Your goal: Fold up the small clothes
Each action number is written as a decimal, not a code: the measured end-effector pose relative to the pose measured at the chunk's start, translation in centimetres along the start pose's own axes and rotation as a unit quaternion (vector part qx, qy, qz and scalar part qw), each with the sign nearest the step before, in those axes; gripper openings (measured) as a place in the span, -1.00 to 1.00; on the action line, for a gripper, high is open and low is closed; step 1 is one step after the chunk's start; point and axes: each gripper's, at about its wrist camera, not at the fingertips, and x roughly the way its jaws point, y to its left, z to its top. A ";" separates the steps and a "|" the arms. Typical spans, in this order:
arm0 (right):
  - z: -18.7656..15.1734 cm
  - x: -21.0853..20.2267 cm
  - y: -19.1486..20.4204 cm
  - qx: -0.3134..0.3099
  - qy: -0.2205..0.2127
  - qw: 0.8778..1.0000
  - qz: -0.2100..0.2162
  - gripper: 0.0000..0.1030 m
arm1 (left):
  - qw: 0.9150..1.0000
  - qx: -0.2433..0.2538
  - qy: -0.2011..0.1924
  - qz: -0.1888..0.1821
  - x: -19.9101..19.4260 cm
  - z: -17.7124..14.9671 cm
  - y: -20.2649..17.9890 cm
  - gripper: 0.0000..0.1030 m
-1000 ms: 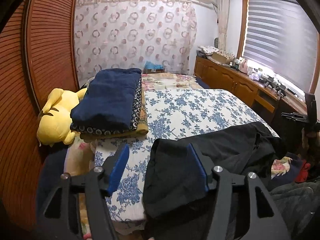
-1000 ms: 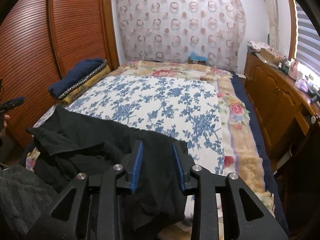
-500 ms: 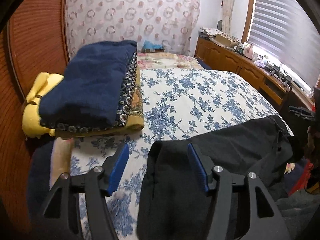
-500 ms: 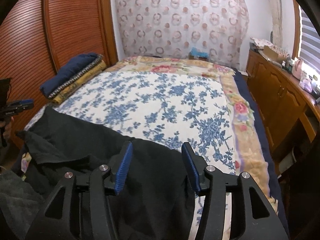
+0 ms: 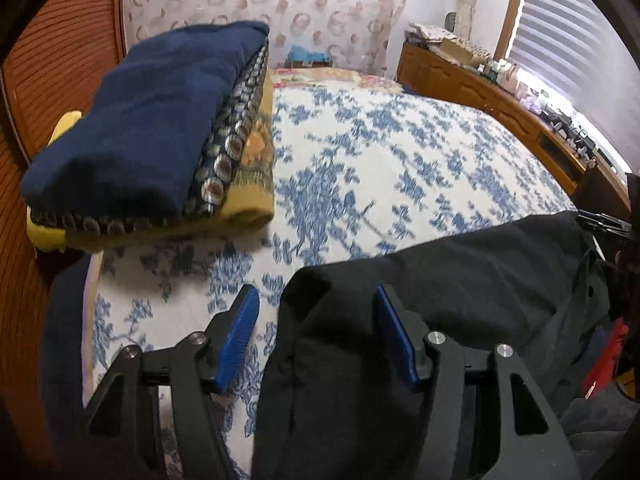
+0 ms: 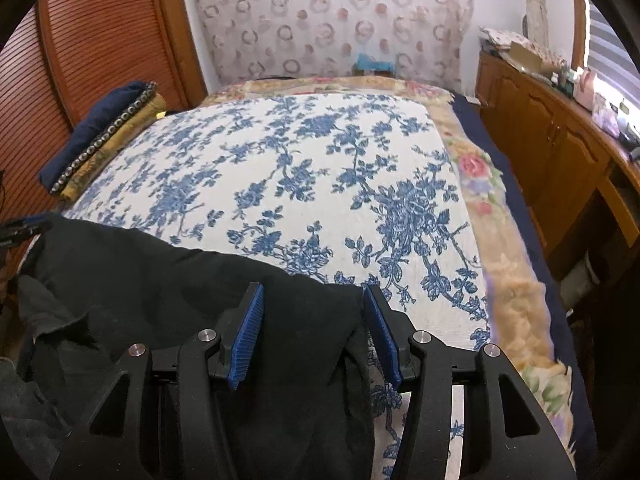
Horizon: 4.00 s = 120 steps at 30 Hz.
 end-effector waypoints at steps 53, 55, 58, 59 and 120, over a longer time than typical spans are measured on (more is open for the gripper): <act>4.1 -24.7 5.6 -0.086 -0.267 0.960 0.015 -0.80 | 0.943 0.066 -0.321 -0.063 -25.5 5.0 -4.9 -0.79; 4.8 -26.2 6.2 -0.100 -0.282 0.954 0.009 -0.80 | 0.938 0.068 -0.335 -0.060 -26.5 5.6 -4.8 -0.79; 5.7 -27.8 7.0 -0.118 -0.300 0.947 0.001 -0.80 | 0.932 0.073 -0.350 -0.054 -27.4 6.3 -4.6 -0.79; 6.0 -28.2 7.3 -0.123 -0.304 0.945 -0.001 -0.80 | 0.931 0.073 -0.353 -0.054 -27.6 6.5 -4.5 -0.79; -3.1 -3.2 -3.2 0.015 0.030 0.999 -0.016 -0.16 | 0.997 0.078 0.008 -0.020 3.3 4.0 -4.8 0.13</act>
